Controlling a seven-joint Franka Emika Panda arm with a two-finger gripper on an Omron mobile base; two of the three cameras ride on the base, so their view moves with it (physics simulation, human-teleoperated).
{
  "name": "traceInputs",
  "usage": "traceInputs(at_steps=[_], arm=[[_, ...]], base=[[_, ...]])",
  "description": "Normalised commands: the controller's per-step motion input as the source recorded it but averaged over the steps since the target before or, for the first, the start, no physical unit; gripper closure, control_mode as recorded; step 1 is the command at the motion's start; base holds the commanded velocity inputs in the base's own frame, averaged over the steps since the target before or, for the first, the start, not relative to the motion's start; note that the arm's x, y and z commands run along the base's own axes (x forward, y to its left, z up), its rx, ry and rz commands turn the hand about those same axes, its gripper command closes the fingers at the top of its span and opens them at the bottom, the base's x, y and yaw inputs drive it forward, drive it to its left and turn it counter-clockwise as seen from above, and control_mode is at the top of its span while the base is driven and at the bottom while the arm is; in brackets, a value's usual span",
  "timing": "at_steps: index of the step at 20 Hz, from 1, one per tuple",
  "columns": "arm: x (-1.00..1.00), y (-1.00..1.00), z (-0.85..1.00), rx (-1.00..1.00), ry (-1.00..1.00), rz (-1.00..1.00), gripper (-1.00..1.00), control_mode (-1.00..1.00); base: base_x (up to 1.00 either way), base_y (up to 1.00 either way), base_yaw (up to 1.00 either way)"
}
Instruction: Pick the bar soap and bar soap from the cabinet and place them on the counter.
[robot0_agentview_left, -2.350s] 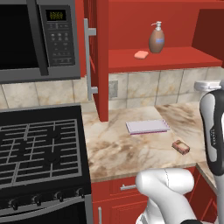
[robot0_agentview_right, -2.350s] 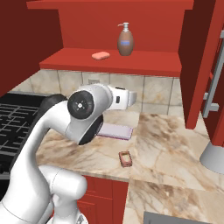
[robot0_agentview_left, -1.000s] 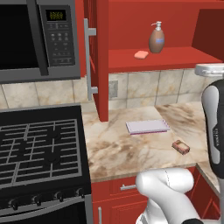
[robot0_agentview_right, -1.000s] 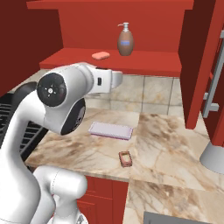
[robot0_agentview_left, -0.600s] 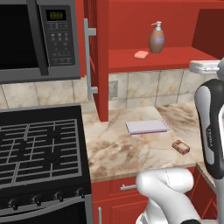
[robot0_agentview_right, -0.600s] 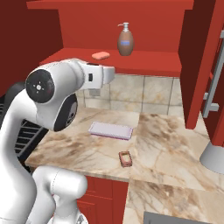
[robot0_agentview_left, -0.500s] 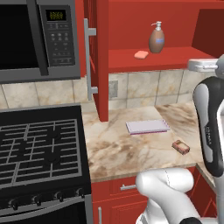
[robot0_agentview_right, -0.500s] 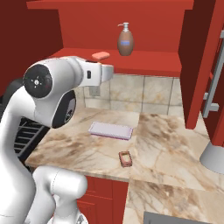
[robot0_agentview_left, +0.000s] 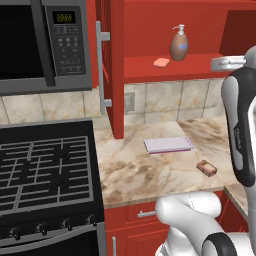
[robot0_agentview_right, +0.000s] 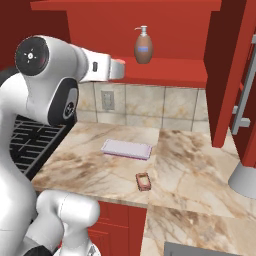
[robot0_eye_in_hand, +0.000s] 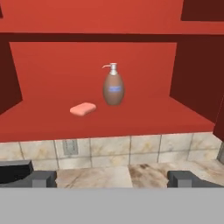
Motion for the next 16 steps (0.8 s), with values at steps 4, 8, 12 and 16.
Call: traceInputs(at_steps=[4,8,12,16], arm=[[0.0,0.12,-0.07,0.0,0.0,0.0,-1.0,-1.0],[0.0,0.14,-0.14,0.02,0.0,0.0,-1.0,-1.0],[0.0,0.13,-0.1,0.04,0.0,0.0,-1.0,-1.0],[0.0,0.11,-0.03,0.06,-0.02,0.0,-1.0,-1.0]], base=[[0.0,0.0,0.0],[0.0,0.0,0.0],[0.0,0.0,0.0],[0.0,0.0,0.0]])
